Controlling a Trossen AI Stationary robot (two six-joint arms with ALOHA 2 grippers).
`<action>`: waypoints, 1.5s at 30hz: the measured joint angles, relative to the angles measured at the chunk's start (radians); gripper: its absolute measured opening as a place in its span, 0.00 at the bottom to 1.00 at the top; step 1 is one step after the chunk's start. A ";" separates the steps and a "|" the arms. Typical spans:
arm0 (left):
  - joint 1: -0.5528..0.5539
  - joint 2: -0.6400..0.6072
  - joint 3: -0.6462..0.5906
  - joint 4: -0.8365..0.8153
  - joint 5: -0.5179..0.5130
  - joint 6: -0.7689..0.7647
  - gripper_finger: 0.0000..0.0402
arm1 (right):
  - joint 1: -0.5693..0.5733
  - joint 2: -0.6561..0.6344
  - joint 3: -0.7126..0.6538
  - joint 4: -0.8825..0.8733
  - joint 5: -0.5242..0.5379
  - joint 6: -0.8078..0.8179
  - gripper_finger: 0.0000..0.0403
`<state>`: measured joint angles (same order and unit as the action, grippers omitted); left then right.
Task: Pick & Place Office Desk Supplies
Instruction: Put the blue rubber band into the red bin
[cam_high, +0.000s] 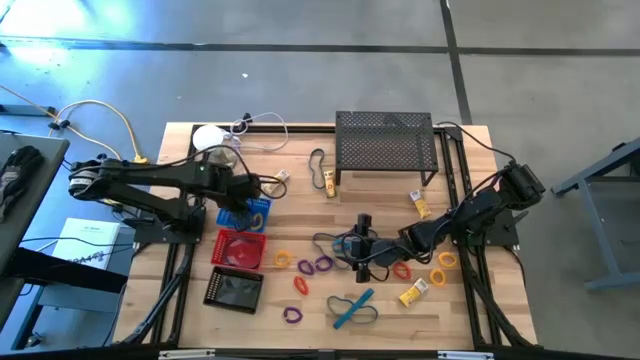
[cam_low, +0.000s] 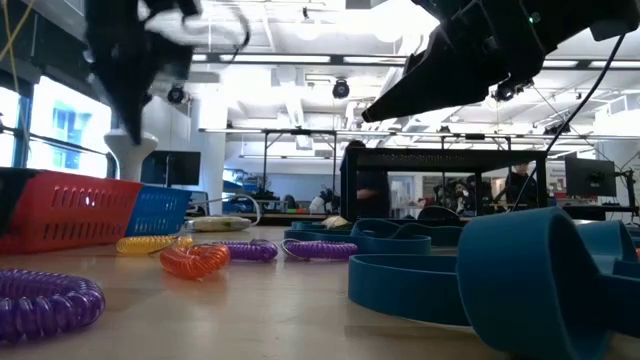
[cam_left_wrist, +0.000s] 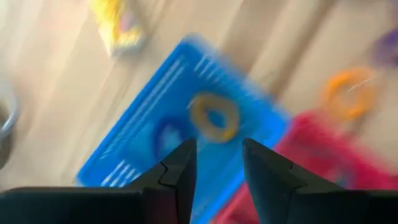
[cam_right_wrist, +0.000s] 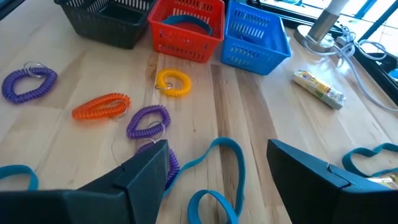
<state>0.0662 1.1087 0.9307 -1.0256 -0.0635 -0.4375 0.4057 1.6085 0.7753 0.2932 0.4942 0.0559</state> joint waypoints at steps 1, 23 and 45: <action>-0.001 0.000 0.023 0.031 0.013 -0.002 0.30 | 0.000 0.000 0.000 0.000 0.000 0.000 0.65; -0.133 0.474 0.038 0.841 0.025 0.374 0.30 | 0.187 0.000 0.000 -0.077 0.188 0.166 0.65; -0.191 0.664 0.038 1.036 -0.122 0.468 0.30 | 0.245 0.000 0.000 -0.112 0.209 0.341 0.65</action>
<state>-0.1246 1.7728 0.9684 0.0109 -0.1852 0.0303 0.6502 1.6085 0.7750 0.1814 0.7036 0.3965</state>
